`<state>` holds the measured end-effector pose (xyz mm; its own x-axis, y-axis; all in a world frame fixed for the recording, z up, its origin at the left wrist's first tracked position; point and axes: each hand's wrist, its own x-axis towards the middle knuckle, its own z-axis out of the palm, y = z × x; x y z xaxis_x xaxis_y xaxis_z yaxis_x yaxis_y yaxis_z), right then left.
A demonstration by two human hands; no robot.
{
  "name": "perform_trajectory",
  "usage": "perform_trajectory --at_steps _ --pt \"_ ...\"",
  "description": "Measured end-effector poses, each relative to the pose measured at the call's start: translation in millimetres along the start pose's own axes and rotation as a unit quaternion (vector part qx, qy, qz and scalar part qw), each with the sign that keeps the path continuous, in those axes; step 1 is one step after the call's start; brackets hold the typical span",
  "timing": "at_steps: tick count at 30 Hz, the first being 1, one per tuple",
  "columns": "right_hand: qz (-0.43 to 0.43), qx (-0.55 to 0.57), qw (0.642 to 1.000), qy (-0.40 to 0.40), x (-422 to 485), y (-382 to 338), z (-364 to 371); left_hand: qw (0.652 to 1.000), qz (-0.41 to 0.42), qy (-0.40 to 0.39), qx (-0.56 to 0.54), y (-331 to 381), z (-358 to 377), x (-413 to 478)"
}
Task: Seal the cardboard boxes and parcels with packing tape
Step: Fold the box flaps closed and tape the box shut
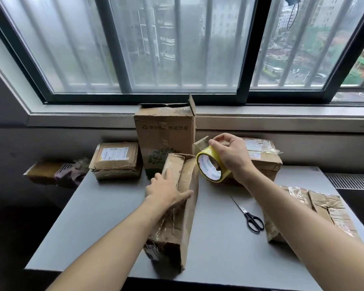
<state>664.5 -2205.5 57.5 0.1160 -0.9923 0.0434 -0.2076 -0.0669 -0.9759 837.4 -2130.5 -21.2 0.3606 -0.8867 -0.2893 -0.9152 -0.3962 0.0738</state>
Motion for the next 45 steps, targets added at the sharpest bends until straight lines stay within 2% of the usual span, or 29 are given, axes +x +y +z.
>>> perform_trajectory --at_steps 4,12,14,16,17,18,19,20,22,23,24,25,26,30,34,38,42,45 --pt "-0.002 0.007 1.000 -0.011 0 0 2 0.999 -0.044 -0.021 -0.020 8 3 -2" --pt "0.009 0.016 0.999 -0.027 -1 0 3 0.998 -0.038 -0.033 -0.046 7 -6 1" --pt "0.010 0.017 0.999 -0.031 -1 -3 4 0.996 -0.036 -0.009 -0.076 -2 -10 6" --pt "0.007 0.012 0.999 -0.035 -1 -5 8 0.991 -0.001 0.065 -0.119 -10 -14 14" --pt "0.005 0.015 0.999 -0.039 0 -7 10 0.979 0.022 0.101 -0.173 -13 -17 17" --pt "0.003 0.021 0.999 -0.047 0 -10 12 0.958 0.032 0.122 -0.258 -14 -22 19" --pt "0.000 0.028 0.998 -0.059 0 -12 14 0.922 0.025 0.115 -0.370 -14 -27 20" --pt "-0.004 0.035 0.997 -0.074 0 -15 16 0.867 0.006 0.063 -0.495 -13 -34 18" --pt "-0.019 0.039 0.994 -0.103 -1 -20 20 0.714 -0.030 -0.125 -0.688 -13 -47 16" --pt "-0.026 0.036 0.992 -0.115 -2 -23 23 0.653 -0.031 -0.200 -0.729 -16 -51 16" --pt "-0.031 0.035 0.991 -0.127 -3 -26 25 0.611 -0.026 -0.241 -0.753 -19 -53 16" --pt "-0.035 0.037 0.989 -0.139 -5 -30 27 0.583 -0.023 -0.255 -0.771 -23 -55 16" --pt "-0.037 0.038 0.987 -0.150 -6 -32 30 0.569 -0.031 -0.250 -0.783 -28 -56 18" --pt "-0.041 -0.007 0.984 -0.173 -10 -39 38 0.567 -0.051 -0.206 -0.796 -47 -60 27" --pt "-0.047 -0.104 0.979 -0.168 -7 -43 51 0.593 -0.040 -0.127 -0.794 -70 -60 38" --pt "-0.052 -0.180 0.967 -0.174 -8 -40 65 0.604 -0.039 -0.128 -0.786 -92 -62 48" --pt "-0.071 -0.239 0.954 -0.165 -8 -34 77 0.670 -0.012 -0.098 -0.736 -102 -52 56" --pt "-0.077 -0.280 0.945 -0.150 -1 -30 78 0.685 -0.026 -0.044 -0.727 -108 -43 64"
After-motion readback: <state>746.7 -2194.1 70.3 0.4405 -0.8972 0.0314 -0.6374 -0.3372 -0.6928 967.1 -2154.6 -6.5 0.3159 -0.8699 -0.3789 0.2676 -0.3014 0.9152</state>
